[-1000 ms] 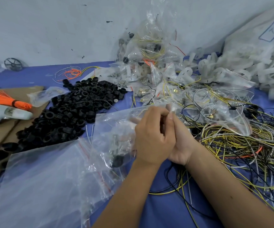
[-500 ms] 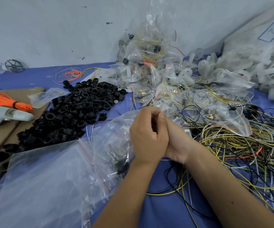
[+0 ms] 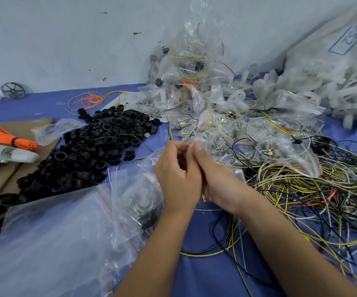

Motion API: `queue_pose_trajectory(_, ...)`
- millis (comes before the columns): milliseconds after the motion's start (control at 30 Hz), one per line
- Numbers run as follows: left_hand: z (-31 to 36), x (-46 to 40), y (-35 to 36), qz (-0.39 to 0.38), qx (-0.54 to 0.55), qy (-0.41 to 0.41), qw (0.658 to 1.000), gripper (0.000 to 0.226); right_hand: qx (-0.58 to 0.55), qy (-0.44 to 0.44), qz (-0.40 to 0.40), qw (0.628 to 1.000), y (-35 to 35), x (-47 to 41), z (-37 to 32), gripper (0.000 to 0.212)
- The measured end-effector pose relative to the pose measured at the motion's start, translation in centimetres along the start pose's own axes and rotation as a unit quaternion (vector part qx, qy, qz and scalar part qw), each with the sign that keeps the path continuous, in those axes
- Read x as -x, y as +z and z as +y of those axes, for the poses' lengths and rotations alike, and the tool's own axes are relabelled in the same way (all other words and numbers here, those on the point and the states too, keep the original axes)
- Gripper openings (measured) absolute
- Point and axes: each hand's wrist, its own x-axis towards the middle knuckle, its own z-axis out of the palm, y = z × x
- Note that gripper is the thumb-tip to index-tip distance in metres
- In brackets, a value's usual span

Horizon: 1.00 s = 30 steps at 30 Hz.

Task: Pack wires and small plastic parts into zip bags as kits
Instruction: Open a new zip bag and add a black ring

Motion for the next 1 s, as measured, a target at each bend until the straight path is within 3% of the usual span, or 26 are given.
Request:
queue_pose_trajectory(67, -0.3, -0.1, 0.0, -0.005, 0.004, -0.015, 1.0, 0.012, 0.105, -0.055, 0.067, 0.991, -0.2, 0.1, -0.3, 0.062)
queue_pose_trajectory(100, -0.4, -0.2, 0.0, -0.01, 0.006, -0.026, 1.0, 0.012, 0.103, -0.057, 0.074, 0.99, -0.3, 0.2, -0.4, 0.062)
queue_pose_trajectory(333, -0.9, -1.0, -0.8, -0.035, 0.026, -0.032, 0.999, 0.012, -0.053, 0.035, -0.095, 0.994, 0.2, 0.7, -0.6, 0.084)
queue_pose_trajectory(500, 0.7, -0.3, -0.2, -0.048, 0.014, 0.085, 0.995, 0.009, -0.144, 0.034, -0.071, 0.986, 0.1, 0.4, -0.2, 0.076)
queue_pose_trajectory(600, 0.4, -0.1, 0.0, -0.065, 0.013, 0.069, 0.995, 0.009, -0.185, 0.045, -0.109, 0.976, -0.7, 0.5, -0.4, 0.09)
queue_pose_trajectory(667, -0.1, -0.2, -0.1, -0.089, 0.012, 0.014, 0.996, 0.01, -0.083, 0.013, -0.032, 0.996, -1.1, 0.3, -0.6, 0.082)
queue_pose_trajectory(700, -0.3, -0.3, -0.1, -0.103, 0.019, -0.016, 0.994, 0.009, 0.003, -0.024, 0.025, 0.999, -1.1, 0.3, -0.8, 0.067)
queue_pose_trajectory(800, -0.7, -0.6, 0.2, -0.127, 0.047, -0.066, 0.989, 0.006, 0.173, -0.128, 0.131, 0.968, -1.8, 0.9, -1.2, 0.028)
queue_pose_trajectory(900, -0.3, -0.5, 0.6, -0.14, 0.075, -0.066, 0.985, 0.012, 0.208, -0.133, 0.15, 0.957, -3.1, 1.9, -2.3, 0.024)
queue_pose_trajectory(1000, 0.6, -0.2, 1.1, -0.162, 0.096, -0.075, 0.979, 0.016, 0.325, -0.122, 0.182, 0.92, -4.9, 3.0, -3.5, 0.029)
